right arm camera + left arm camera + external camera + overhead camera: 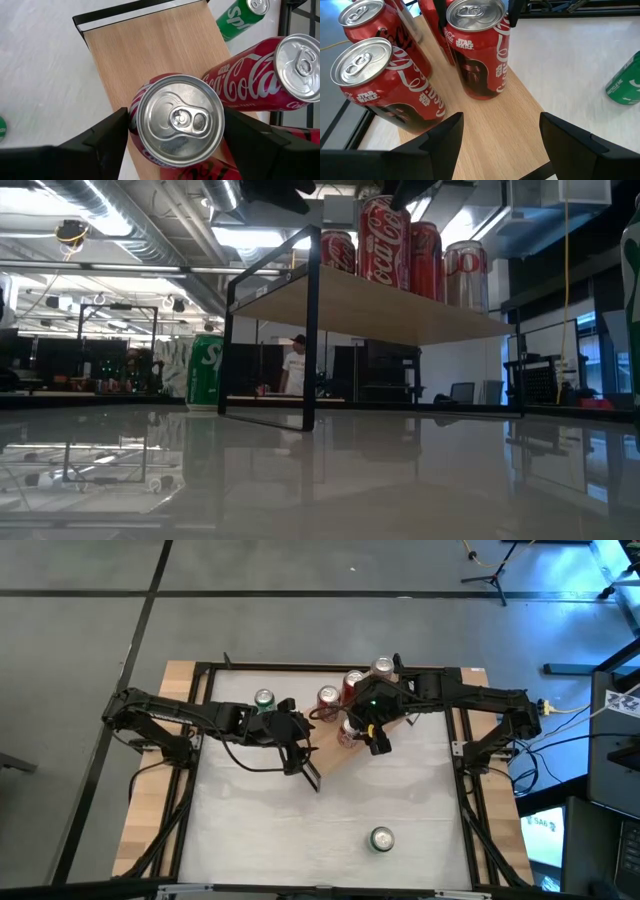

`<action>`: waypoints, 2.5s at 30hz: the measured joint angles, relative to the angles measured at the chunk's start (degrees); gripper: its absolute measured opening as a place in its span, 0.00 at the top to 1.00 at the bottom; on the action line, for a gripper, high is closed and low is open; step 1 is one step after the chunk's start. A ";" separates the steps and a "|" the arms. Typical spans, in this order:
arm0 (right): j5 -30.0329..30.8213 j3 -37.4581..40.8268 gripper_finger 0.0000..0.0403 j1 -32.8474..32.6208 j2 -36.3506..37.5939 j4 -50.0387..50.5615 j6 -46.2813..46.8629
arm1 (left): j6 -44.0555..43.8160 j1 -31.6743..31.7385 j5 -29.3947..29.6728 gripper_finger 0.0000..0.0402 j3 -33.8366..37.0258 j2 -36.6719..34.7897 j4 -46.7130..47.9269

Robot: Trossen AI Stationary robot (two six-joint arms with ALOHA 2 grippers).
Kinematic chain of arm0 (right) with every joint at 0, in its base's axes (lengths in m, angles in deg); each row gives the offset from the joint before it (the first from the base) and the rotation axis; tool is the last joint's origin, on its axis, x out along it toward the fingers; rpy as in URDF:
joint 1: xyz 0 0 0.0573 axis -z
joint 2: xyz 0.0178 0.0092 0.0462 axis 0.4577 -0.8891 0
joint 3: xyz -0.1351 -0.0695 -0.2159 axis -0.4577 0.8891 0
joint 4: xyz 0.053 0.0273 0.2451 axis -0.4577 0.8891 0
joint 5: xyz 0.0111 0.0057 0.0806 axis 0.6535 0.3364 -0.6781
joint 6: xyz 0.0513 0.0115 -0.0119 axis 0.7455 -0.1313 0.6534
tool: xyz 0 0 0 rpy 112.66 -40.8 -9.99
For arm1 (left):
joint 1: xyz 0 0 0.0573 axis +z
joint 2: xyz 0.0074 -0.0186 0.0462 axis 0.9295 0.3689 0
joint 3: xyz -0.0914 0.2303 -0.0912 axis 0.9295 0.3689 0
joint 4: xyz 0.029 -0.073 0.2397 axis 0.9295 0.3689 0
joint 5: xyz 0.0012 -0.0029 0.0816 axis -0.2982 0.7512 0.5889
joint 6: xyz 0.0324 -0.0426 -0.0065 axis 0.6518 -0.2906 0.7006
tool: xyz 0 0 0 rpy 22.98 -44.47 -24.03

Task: Place canned beverage on shelf
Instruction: Put the red and white soda can on the shelf aligned with the other red and white soda can, then put the top green soda can on the shelf

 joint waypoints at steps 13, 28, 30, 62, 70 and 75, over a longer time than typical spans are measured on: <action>-0.02 0.00 0.28 0.00 0.02 0.00 -0.02 | -0.04 0.07 1.36 0.38 0.00 0.00 0.00; -0.04 0.00 0.28 0.00 0.02 0.00 -0.02 | -0.02 0.07 1.51 0.38 0.00 0.00 0.00; -0.04 0.00 0.28 0.00 0.02 0.00 -0.02 | -0.03 0.05 1.51 0.38 0.00 0.00 0.00; 0.55 -0.02 0.13 0.02 0.88 -0.15 -0.04 | 0.01 0.88 1.49 0.38 0.00 0.00 0.00; 0.59 -0.05 0.13 0.00 4.42 -0.62 0.00 | 0.07 2.97 1.48 0.38 0.00 -0.51 0.22; 0.69 -0.04 0.13 0.00 8.81 -0.51 0.16 | 0.07 5.36 1.51 0.38 -0.03 -2.81 1.40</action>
